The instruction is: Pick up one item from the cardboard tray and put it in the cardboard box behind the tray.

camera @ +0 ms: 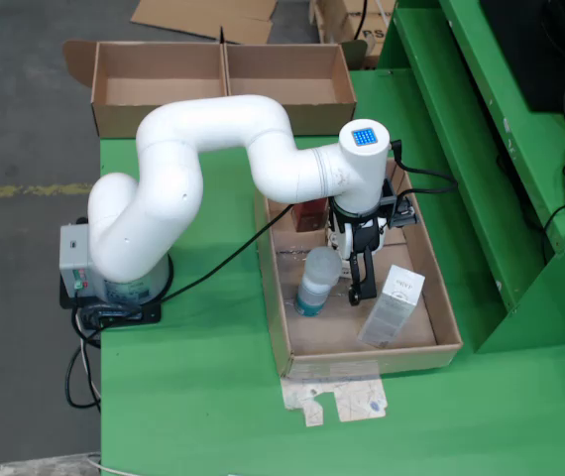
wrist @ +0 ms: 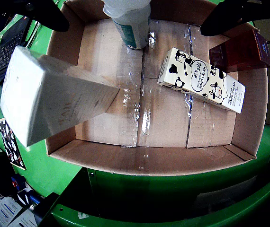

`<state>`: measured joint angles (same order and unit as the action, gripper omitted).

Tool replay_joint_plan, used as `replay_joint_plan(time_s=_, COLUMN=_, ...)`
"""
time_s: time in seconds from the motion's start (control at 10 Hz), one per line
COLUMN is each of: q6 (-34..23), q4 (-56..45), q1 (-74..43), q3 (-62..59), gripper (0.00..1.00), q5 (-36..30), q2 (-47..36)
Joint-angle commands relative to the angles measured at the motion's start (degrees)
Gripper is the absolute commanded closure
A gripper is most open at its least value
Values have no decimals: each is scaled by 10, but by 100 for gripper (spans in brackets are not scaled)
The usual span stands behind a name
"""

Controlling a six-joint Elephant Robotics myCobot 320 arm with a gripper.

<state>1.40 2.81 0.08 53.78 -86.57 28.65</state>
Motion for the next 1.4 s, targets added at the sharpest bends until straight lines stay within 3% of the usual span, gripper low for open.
replay_joint_plan(time_s=0.0, q6=2, q4=40, q1=5, q3=59, gripper=0, q5=2, q2=-64)
replay_joint_plan(time_s=0.3, q6=5, q4=84, q1=12, q3=199, gripper=0, q5=0, q2=-167)
replay_joint_plan(time_s=0.5, q6=7, q4=90, q1=12, q3=222, gripper=0, q5=-1, q2=-185)
replay_joint_plan(time_s=1.3, q6=18, q4=84, q1=15, q3=197, gripper=0, q5=-1, q2=-163)
